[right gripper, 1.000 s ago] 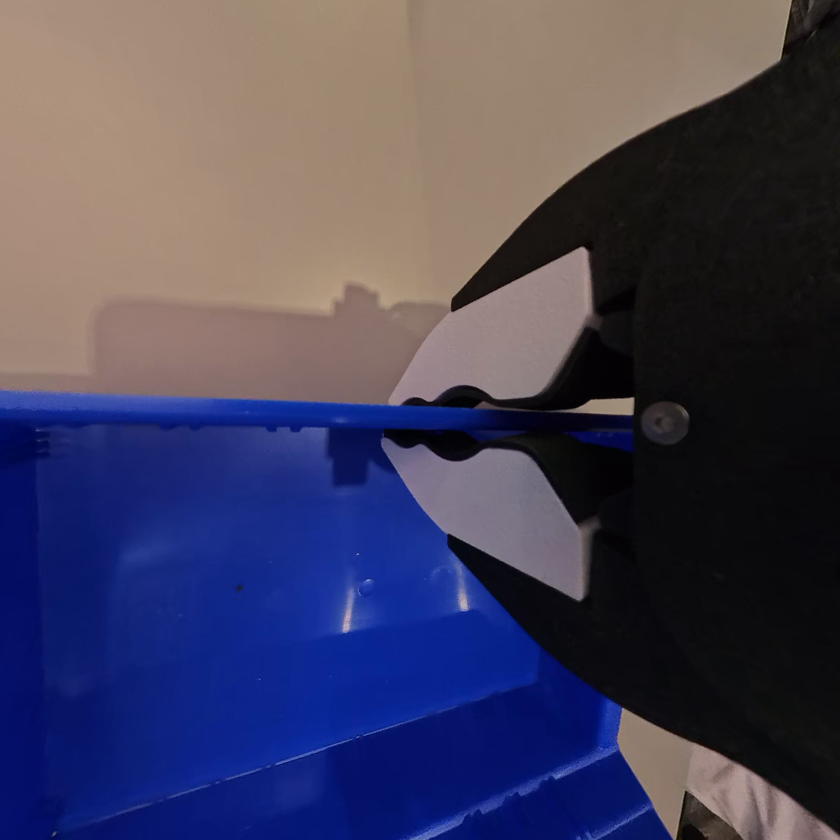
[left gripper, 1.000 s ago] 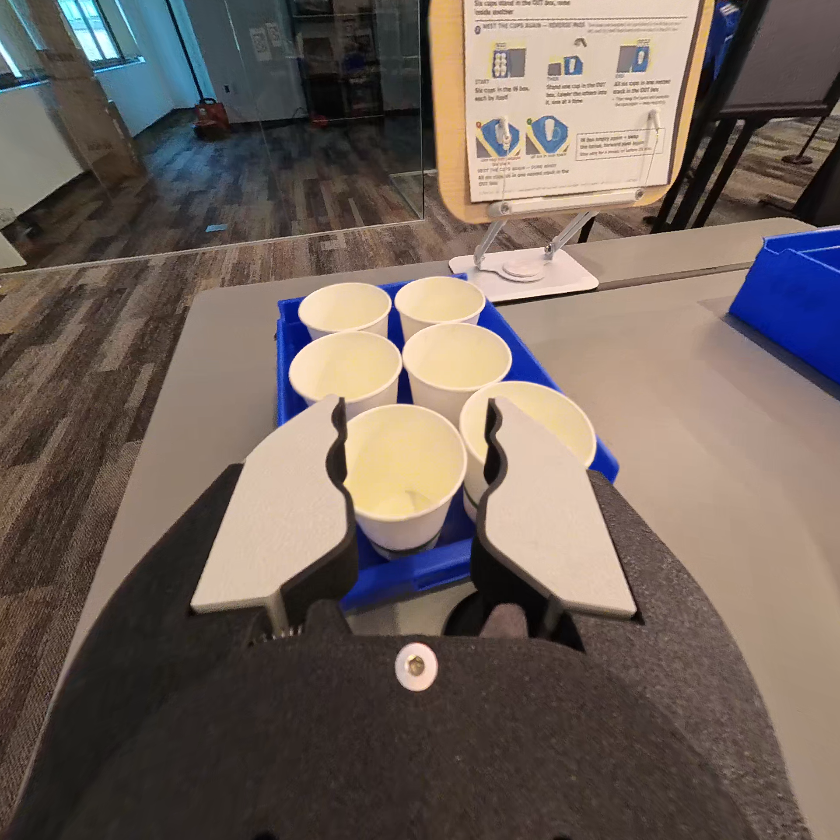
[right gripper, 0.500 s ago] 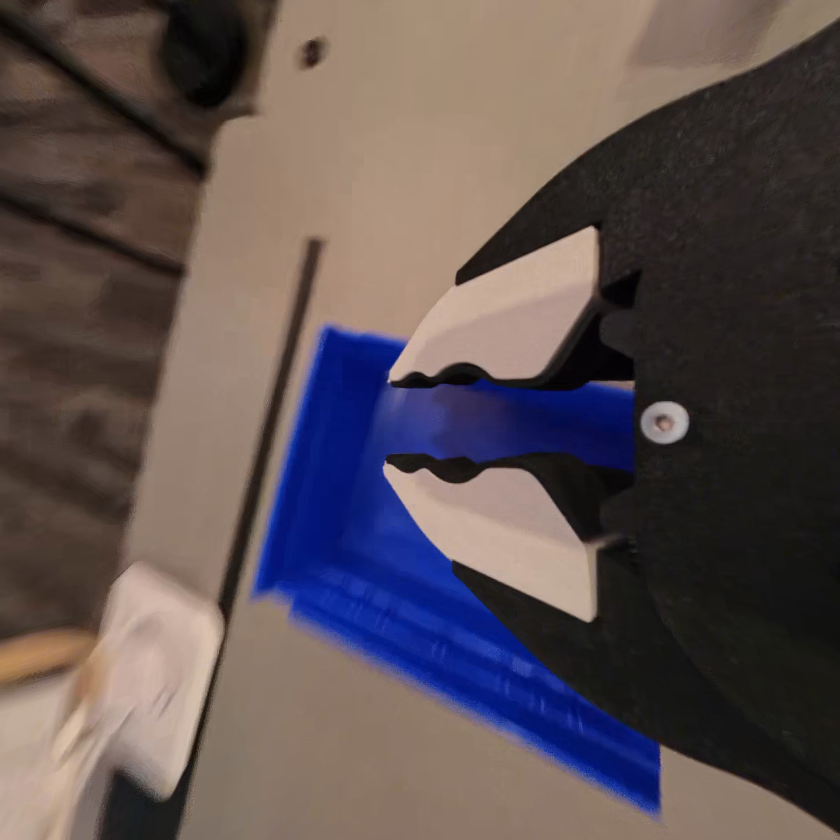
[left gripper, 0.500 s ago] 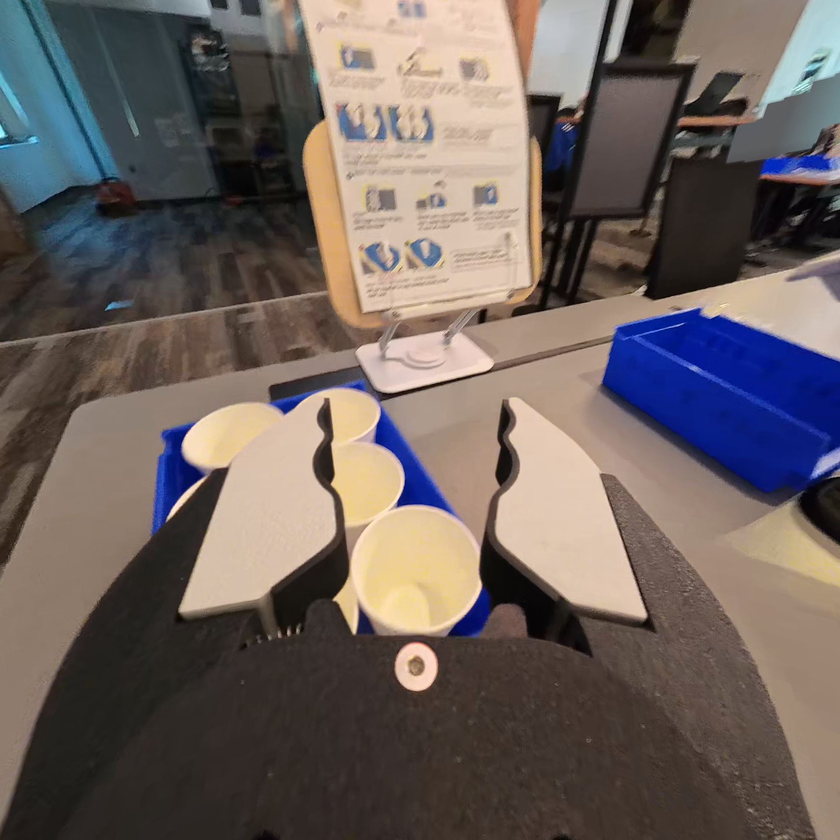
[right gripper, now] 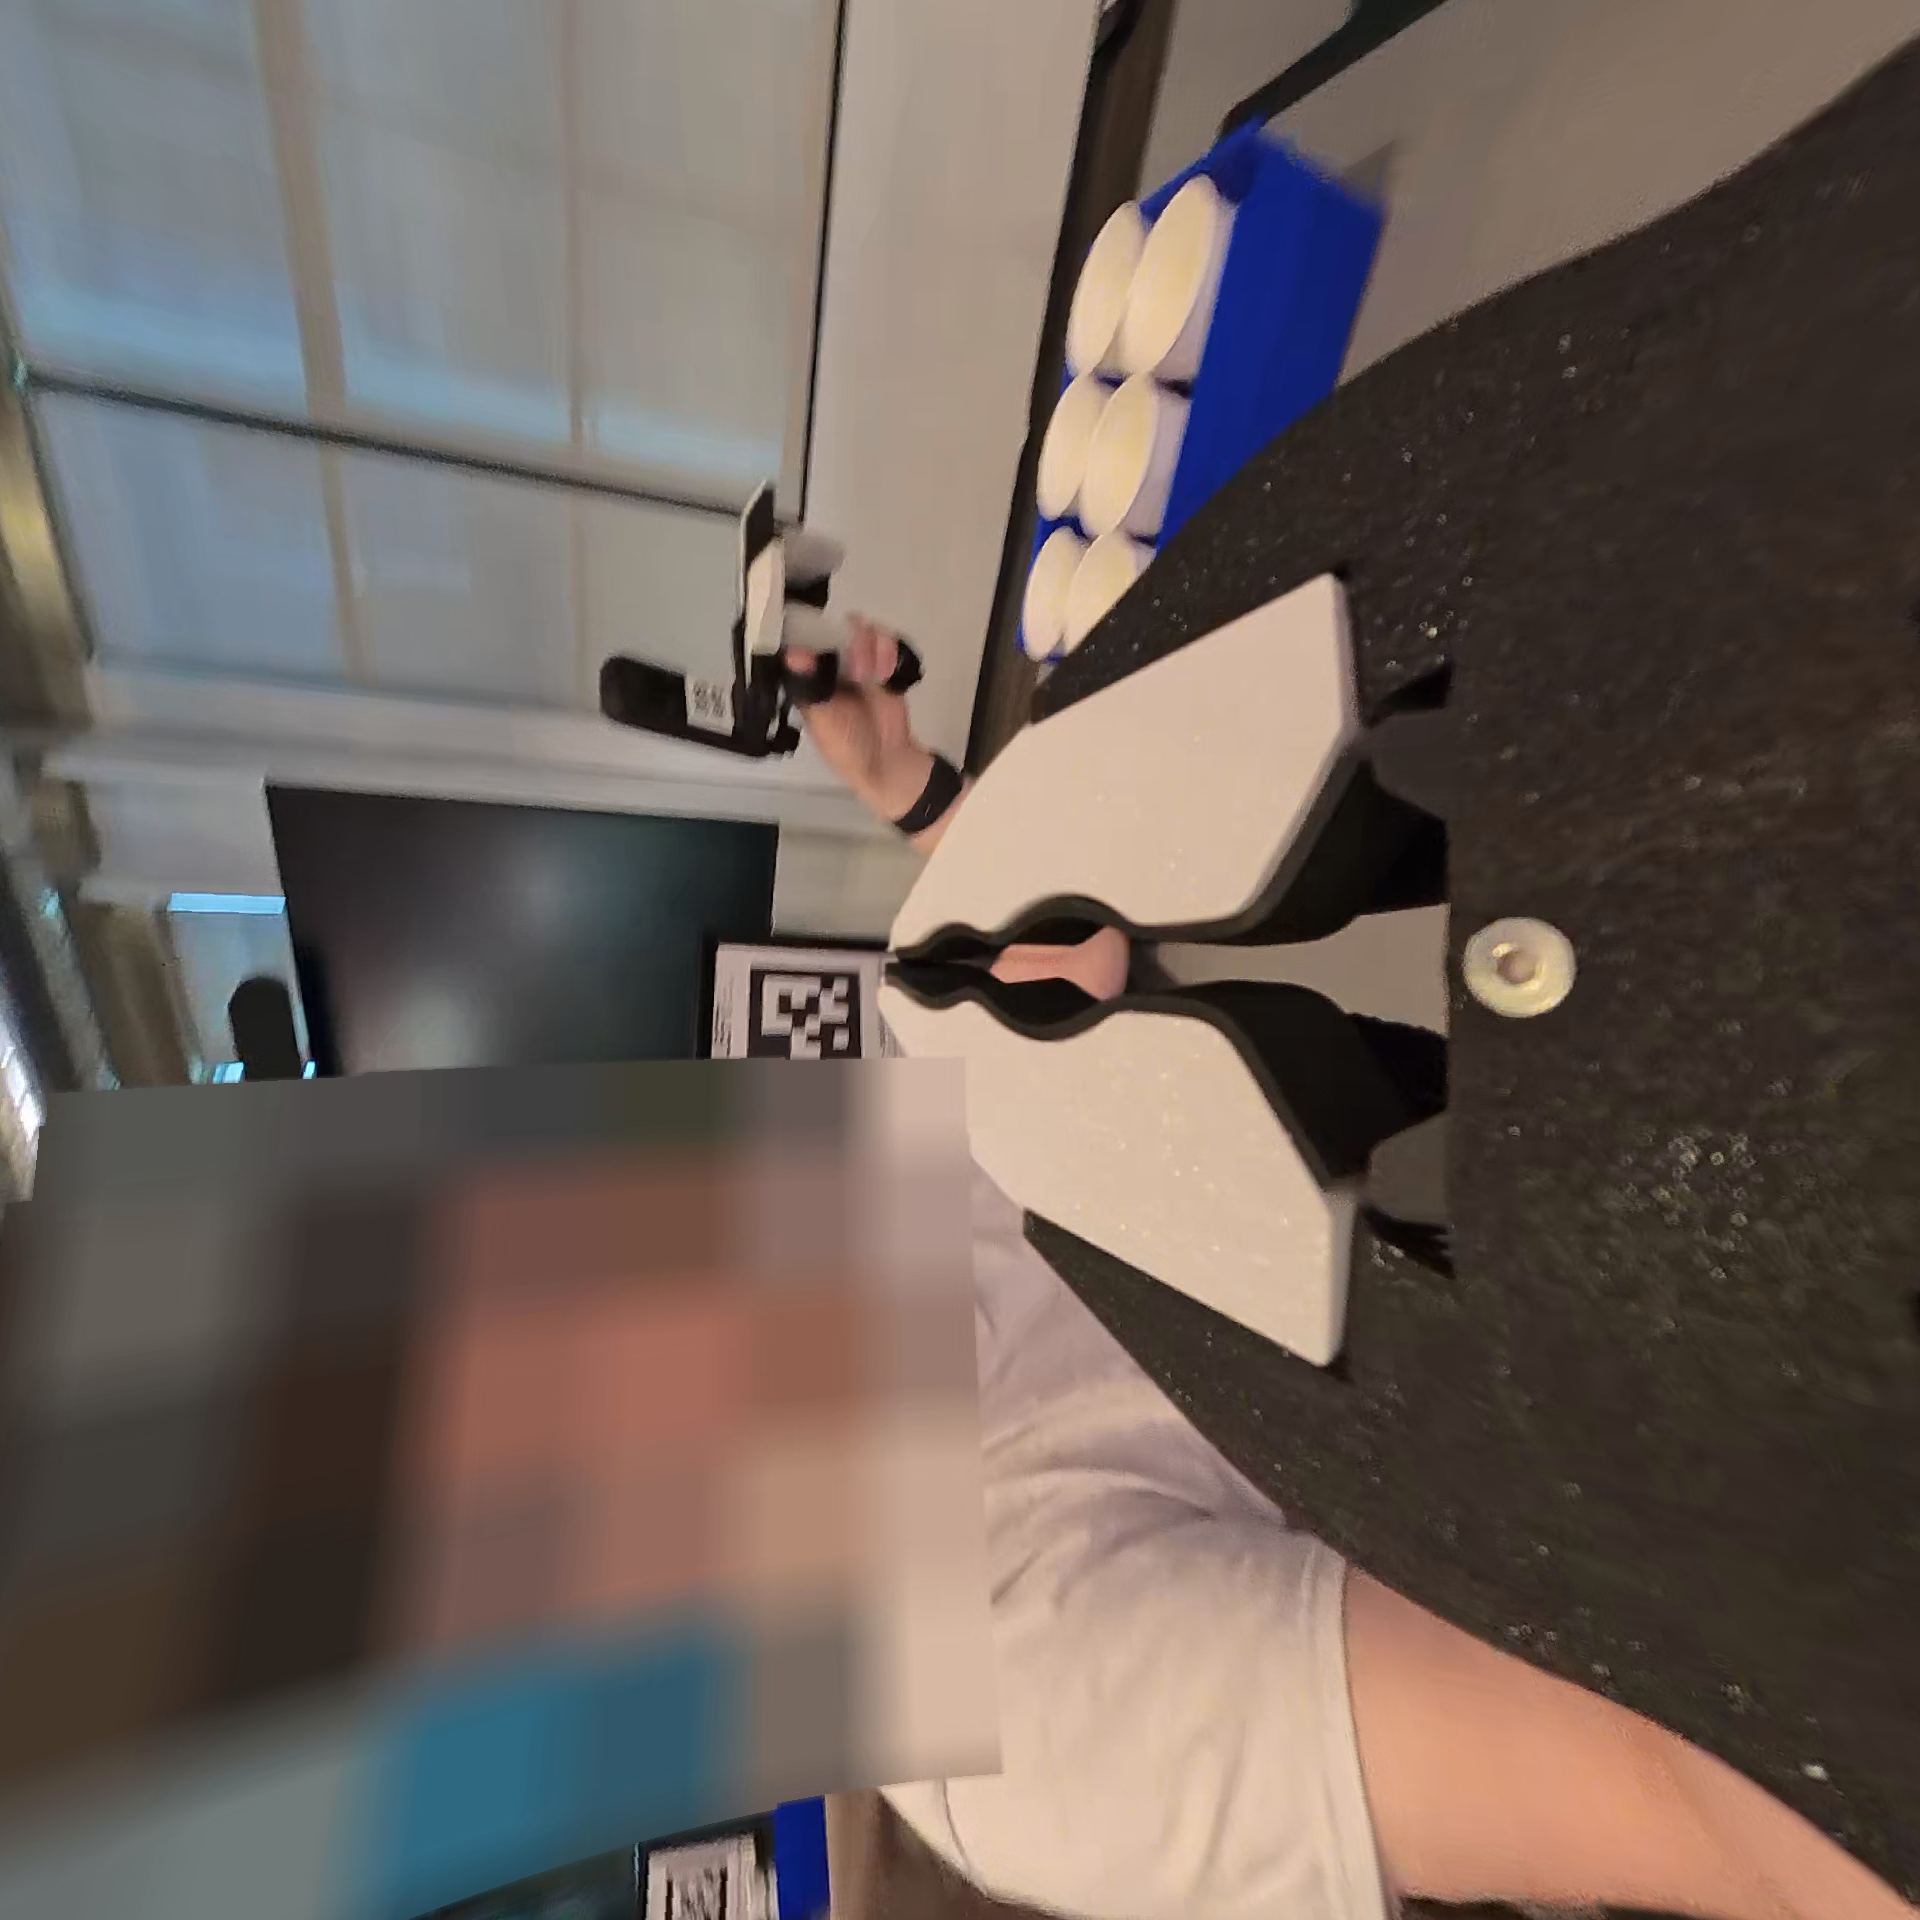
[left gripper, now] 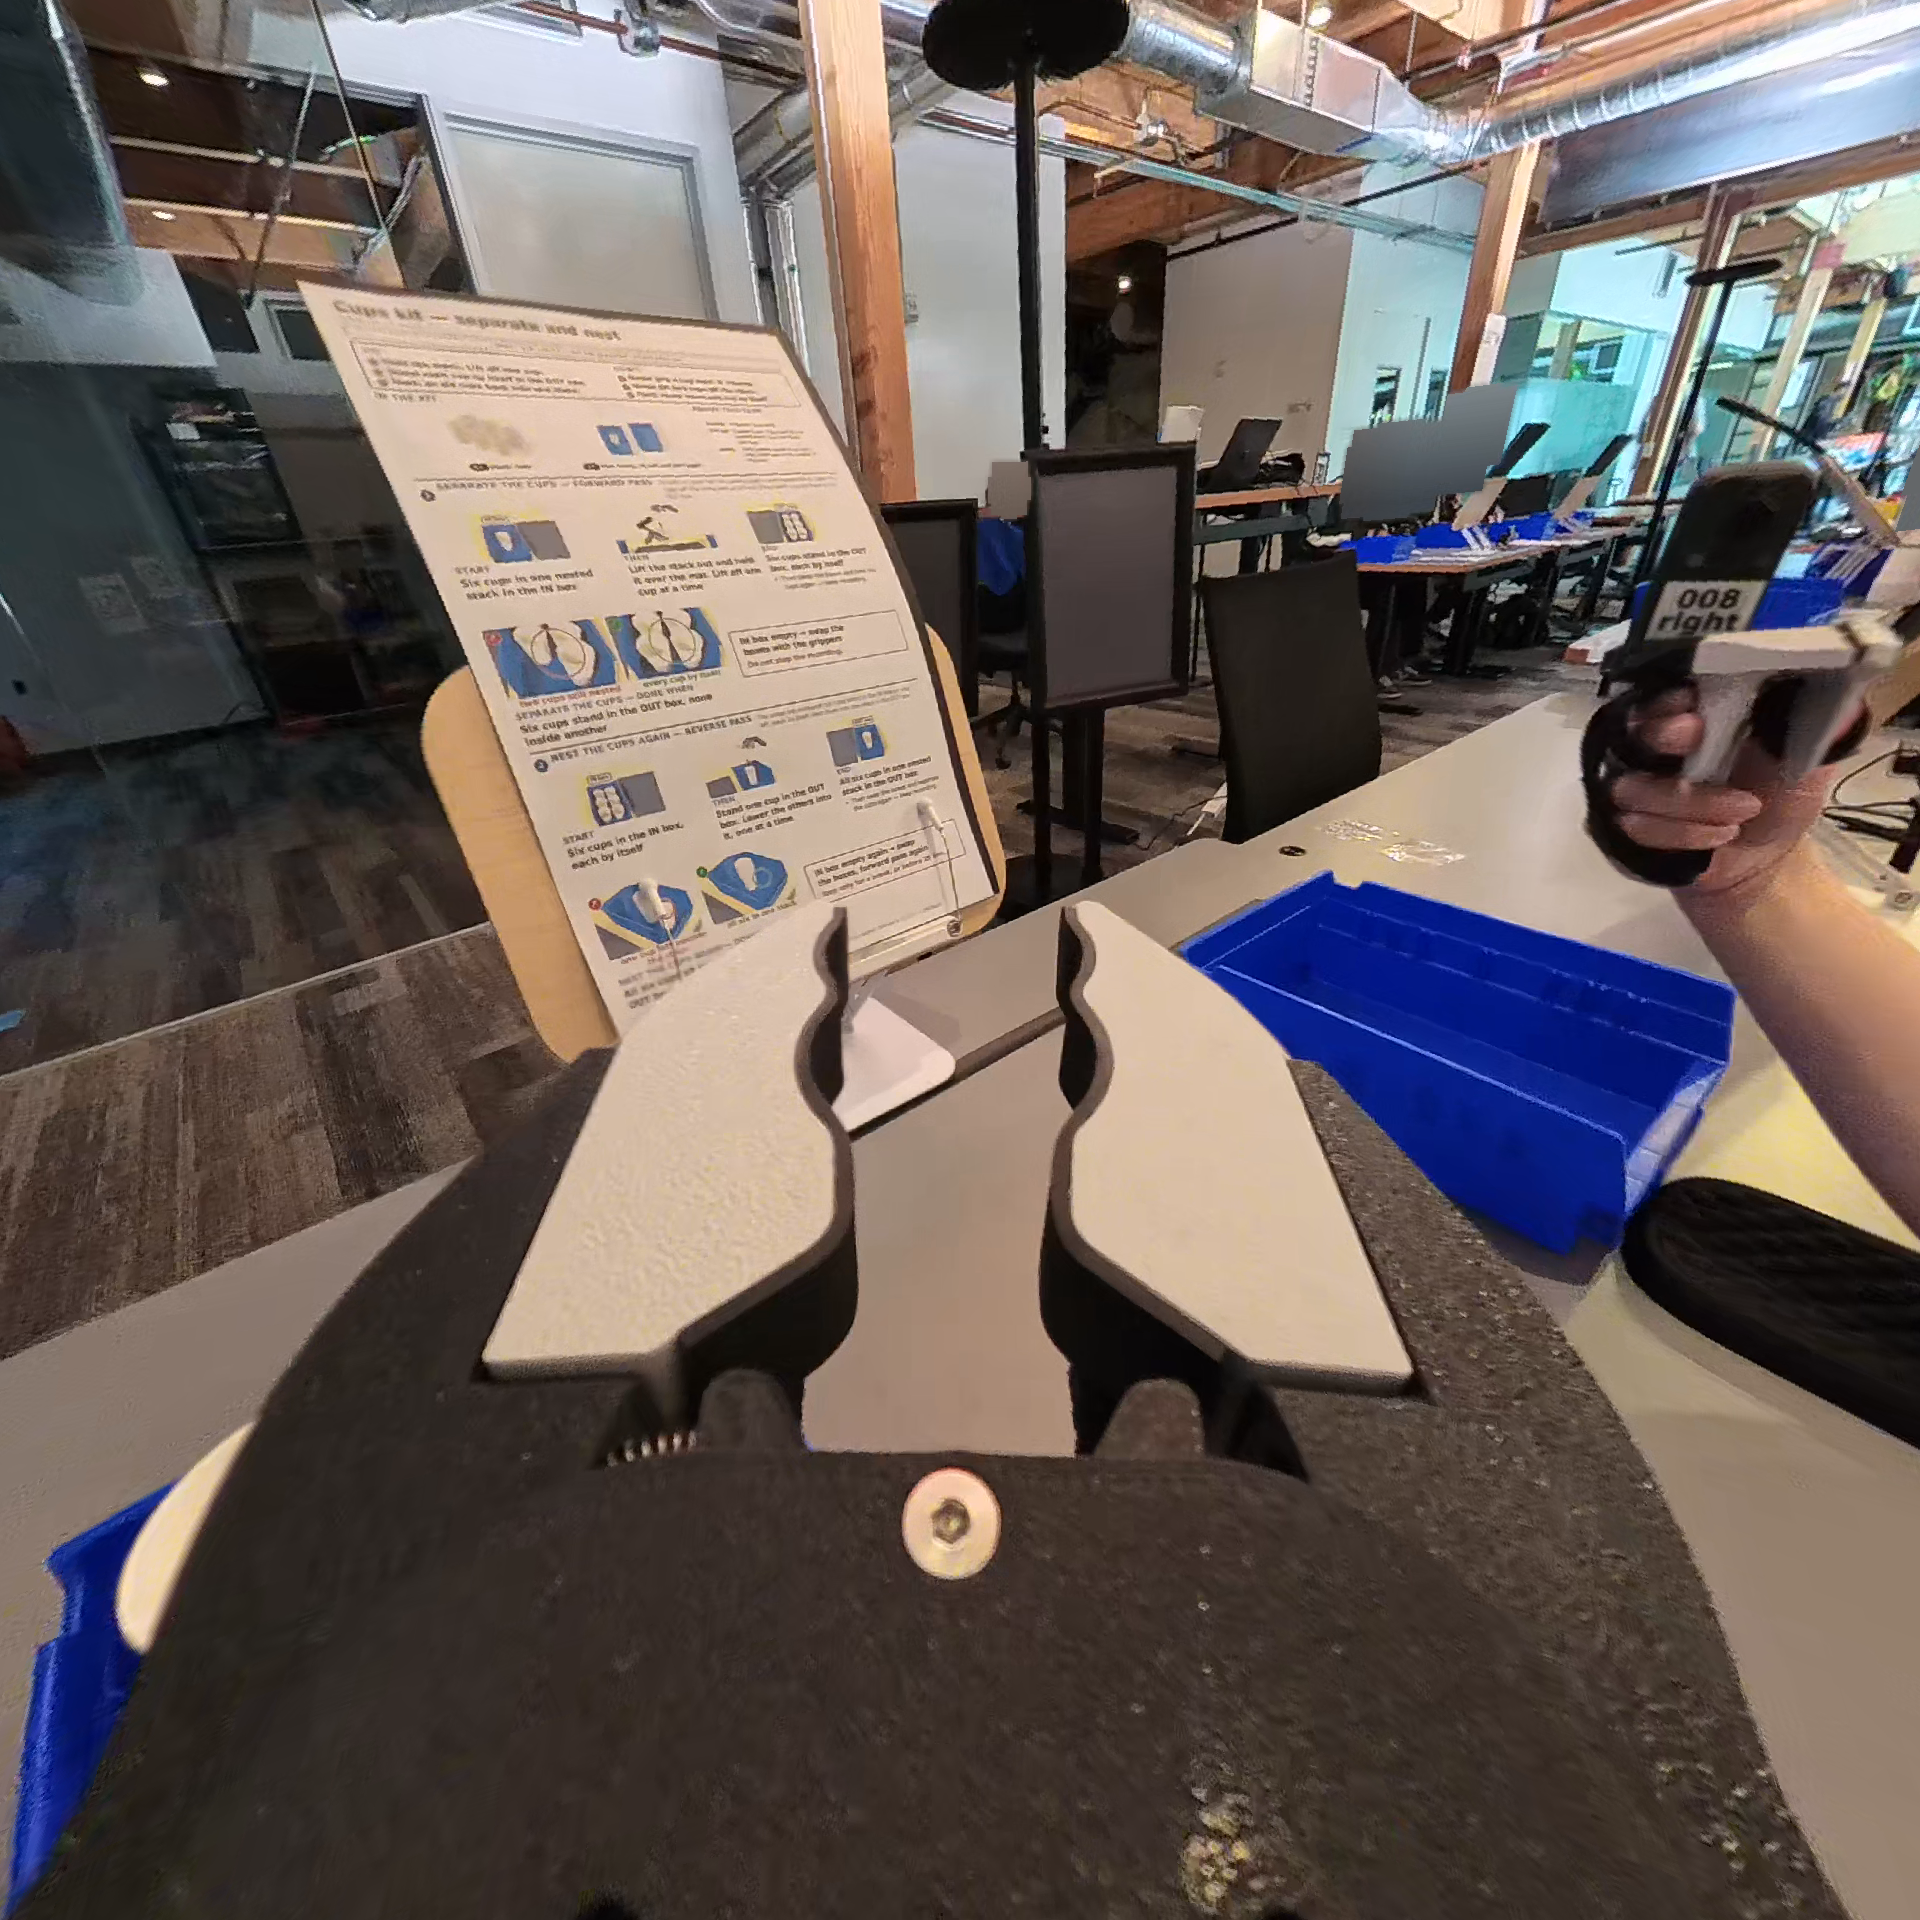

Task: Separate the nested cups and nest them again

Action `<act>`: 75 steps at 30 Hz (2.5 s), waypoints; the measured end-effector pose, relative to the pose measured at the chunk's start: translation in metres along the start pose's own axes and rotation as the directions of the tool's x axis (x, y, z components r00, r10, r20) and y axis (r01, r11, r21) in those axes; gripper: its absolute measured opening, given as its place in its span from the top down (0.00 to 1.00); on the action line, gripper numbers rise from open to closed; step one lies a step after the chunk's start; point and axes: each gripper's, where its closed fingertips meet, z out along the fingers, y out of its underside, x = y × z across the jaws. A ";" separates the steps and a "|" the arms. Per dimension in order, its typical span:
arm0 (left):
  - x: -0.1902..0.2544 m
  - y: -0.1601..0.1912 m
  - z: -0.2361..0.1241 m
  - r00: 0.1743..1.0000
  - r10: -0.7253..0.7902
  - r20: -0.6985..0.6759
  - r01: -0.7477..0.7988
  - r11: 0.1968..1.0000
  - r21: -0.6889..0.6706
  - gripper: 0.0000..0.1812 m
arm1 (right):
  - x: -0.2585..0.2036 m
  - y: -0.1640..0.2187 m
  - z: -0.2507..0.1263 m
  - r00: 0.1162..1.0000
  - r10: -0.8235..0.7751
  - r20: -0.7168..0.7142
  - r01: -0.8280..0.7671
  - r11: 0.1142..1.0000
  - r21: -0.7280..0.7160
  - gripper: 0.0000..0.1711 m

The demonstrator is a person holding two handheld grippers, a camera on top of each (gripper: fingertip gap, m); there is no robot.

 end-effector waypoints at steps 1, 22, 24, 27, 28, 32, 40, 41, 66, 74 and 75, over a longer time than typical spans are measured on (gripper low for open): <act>-0.001 -0.002 0.001 1.000 0.009 0.005 -0.009 1.000 -0.002 0.79 | -0.004 -0.001 0.004 0.998 0.002 0.060 -0.003 1.000 0.009 1.00; -0.073 0.112 -0.096 0.963 0.048 0.267 0.142 0.748 -0.648 0.82 | 0.075 0.076 0.006 0.944 0.110 -0.311 -0.199 0.941 -0.273 0.96; -0.067 0.132 -0.096 0.971 0.077 0.228 0.119 0.672 -0.731 0.82 | 0.078 0.082 0.004 0.936 0.105 -0.335 -0.211 0.931 -0.297 0.96; -0.060 0.168 -0.095 0.985 0.095 0.147 0.077 0.518 -0.852 0.81 | 0.077 0.085 0.004 0.930 0.115 -0.349 -0.227 0.927 -0.300 0.95; -0.061 0.177 -0.095 0.986 0.104 0.131 0.067 0.472 -0.879 0.81 | 0.077 0.086 0.005 0.930 0.114 -0.350 -0.228 0.924 -0.306 0.95; -0.067 0.198 -0.085 0.990 0.115 0.075 0.022 0.407 -0.913 0.81 | 0.073 0.090 0.007 0.931 0.101 -0.350 -0.226 0.914 -0.338 0.94; -0.077 0.221 -0.082 0.986 0.158 0.050 0.001 0.294 -0.956 0.81 | 0.067 0.086 0.009 0.938 0.080 -0.336 -0.203 0.916 -0.346 0.94; -0.077 0.223 -0.080 0.987 0.152 0.049 0.002 0.292 -0.956 0.81 | 0.067 0.085 0.008 0.939 0.080 -0.336 -0.201 0.918 -0.343 0.94; -0.078 0.248 -0.082 0.990 0.137 0.019 -0.002 0.155 -0.988 0.83 | 0.066 0.085 0.003 0.936 0.084 -0.343 -0.207 0.917 -0.340 0.94; -0.078 0.251 -0.083 0.991 0.133 0.022 0.004 0.137 -0.991 0.85 | 0.067 0.086 0.001 0.933 0.088 -0.348 -0.213 0.915 -0.342 0.94; -0.078 0.250 -0.084 0.991 0.133 0.027 0.009 0.134 -0.991 0.85 | 0.067 0.086 0.001 0.933 0.088 -0.349 -0.214 0.915 -0.341 0.94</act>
